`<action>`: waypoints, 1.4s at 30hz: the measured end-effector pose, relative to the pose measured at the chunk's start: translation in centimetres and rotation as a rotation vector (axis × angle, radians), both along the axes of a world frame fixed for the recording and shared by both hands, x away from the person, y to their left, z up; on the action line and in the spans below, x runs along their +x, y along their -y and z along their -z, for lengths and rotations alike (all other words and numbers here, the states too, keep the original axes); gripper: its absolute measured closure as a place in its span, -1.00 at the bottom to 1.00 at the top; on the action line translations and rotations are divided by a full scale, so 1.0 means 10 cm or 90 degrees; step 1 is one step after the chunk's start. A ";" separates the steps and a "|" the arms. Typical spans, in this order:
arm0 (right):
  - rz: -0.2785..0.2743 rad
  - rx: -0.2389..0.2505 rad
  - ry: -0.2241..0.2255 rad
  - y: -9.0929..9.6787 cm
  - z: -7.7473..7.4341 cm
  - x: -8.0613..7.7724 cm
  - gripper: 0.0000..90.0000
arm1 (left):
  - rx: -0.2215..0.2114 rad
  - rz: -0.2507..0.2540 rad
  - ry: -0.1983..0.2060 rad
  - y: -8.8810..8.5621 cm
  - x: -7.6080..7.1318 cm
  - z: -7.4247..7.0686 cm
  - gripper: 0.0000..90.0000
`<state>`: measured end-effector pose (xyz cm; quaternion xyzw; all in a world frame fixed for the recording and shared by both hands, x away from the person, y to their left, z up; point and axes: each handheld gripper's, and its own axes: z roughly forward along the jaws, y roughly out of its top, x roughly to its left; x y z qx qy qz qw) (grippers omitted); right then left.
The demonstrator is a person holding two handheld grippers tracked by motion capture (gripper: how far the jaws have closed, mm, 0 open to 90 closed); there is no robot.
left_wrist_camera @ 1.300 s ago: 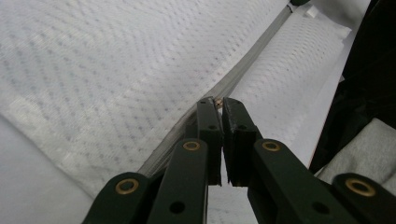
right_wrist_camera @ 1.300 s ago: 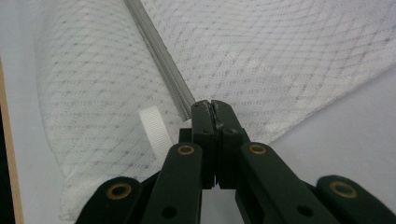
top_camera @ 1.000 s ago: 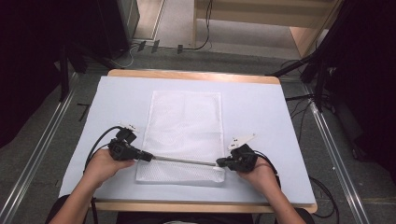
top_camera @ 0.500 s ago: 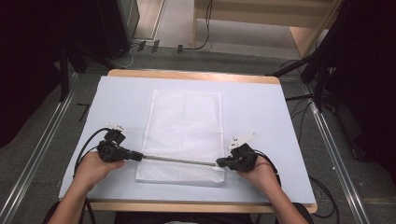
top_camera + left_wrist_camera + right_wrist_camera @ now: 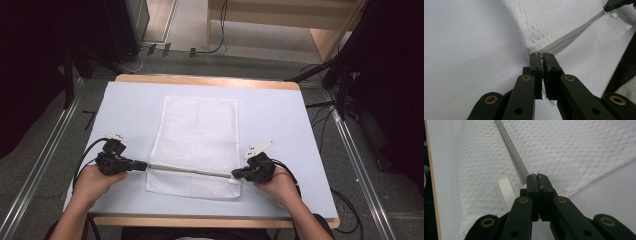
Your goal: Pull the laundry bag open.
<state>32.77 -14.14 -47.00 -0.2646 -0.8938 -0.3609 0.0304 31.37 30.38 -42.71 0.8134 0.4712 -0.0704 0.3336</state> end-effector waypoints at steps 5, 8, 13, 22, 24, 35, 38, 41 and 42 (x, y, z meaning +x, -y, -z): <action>-0.002 -0.004 0.005 0.00 0.00 -0.01 1.00 | -0.030 0.019 0.009 0.03 0.01 0.01 0.60; -0.016 -0.008 0.014 -0.02 -0.02 -0.01 0.91 | 0.003 0.054 0.029 0.06 0.02 0.04 0.46; -0.020 0.009 0.015 -0.02 -0.06 0.00 0.73 | -0.003 0.036 0.047 0.03 0.04 0.04 0.27; 0.061 0.059 0.022 0.13 -0.11 0.10 0.34 | -0.005 -0.007 0.090 0.00 0.08 0.02 -0.03; 0.078 0.060 0.022 0.16 -0.11 0.11 0.25 | 0.000 -0.012 0.096 -0.01 0.09 0.02 -0.07; 0.096 0.066 0.036 0.19 -0.11 0.11 0.14 | 0.016 -0.058 0.108 -0.11 0.14 0.04 -0.13; 0.100 0.069 0.045 0.22 -0.11 0.12 0.09 | 0.024 -0.063 0.111 -0.13 0.17 0.05 -0.15; 0.117 0.068 0.044 0.27 -0.10 0.12 0.03 | 0.032 -0.067 0.115 -0.13 0.19 0.06 -0.16; 0.120 0.070 0.047 0.29 -0.10 0.12 0.01 | 0.032 -0.067 0.115 -0.13 0.19 0.06 -0.17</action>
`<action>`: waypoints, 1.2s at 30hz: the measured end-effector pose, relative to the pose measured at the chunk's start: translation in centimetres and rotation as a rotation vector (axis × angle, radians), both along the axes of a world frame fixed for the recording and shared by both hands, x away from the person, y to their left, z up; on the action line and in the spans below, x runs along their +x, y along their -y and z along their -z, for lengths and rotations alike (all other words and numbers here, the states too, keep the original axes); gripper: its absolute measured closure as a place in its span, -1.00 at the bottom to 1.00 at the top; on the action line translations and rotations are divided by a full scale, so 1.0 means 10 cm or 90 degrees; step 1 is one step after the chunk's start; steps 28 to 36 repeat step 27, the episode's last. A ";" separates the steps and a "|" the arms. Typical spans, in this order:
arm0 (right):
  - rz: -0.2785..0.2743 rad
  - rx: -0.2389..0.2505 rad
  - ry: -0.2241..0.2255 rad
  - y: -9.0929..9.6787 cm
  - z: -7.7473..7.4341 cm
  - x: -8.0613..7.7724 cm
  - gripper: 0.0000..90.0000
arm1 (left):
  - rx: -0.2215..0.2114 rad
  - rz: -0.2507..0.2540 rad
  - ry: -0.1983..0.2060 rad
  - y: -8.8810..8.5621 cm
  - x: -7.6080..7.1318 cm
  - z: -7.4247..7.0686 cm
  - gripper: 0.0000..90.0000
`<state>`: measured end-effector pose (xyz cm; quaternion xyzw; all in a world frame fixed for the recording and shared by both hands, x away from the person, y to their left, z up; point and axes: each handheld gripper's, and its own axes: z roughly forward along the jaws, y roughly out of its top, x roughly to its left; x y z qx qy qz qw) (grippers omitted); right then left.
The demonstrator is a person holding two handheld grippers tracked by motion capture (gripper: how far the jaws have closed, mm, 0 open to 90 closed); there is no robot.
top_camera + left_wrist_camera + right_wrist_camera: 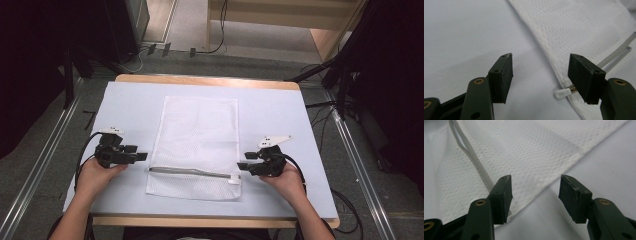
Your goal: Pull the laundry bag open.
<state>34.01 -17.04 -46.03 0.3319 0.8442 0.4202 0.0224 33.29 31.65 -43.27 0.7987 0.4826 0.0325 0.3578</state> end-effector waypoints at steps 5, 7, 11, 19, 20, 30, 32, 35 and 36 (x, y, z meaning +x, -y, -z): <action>0.038 -0.001 -0.003 0.10 0.02 0.02 -0.08 | 0.002 -0.011 0.000 -0.02 0.04 0.02 -0.21; 0.053 0.001 -0.001 0.14 0.03 0.02 -0.11 | 0.005 -0.014 0.000 -0.03 0.05 0.02 -0.22; 0.063 0.003 0.000 0.18 0.03 0.02 -0.13 | 0.011 -0.025 0.000 -0.05 0.08 0.03 -0.23; 0.071 -0.002 0.003 0.21 0.05 0.01 -0.18 | 0.021 -0.027 -0.002 -0.05 0.11 0.04 -0.27; 0.071 -0.002 0.003 0.21 0.05 0.01 -0.18 | 0.020 -0.026 -0.002 -0.05 0.11 0.05 -0.27; 0.076 -0.005 0.007 0.23 0.06 0.02 -0.22 | 0.021 -0.031 -0.001 -0.05 0.12 0.06 -0.32; 0.076 -0.005 0.007 0.23 0.06 0.02 -0.22 | 0.021 -0.031 -0.001 -0.05 0.12 0.06 -0.32; 0.076 -0.005 0.007 0.23 0.06 0.02 -0.22 | 0.021 -0.031 -0.001 -0.05 0.12 0.06 -0.32; 0.076 -0.005 0.007 0.23 0.06 0.02 -0.22 | 0.021 -0.031 -0.001 -0.05 0.12 0.06 -0.32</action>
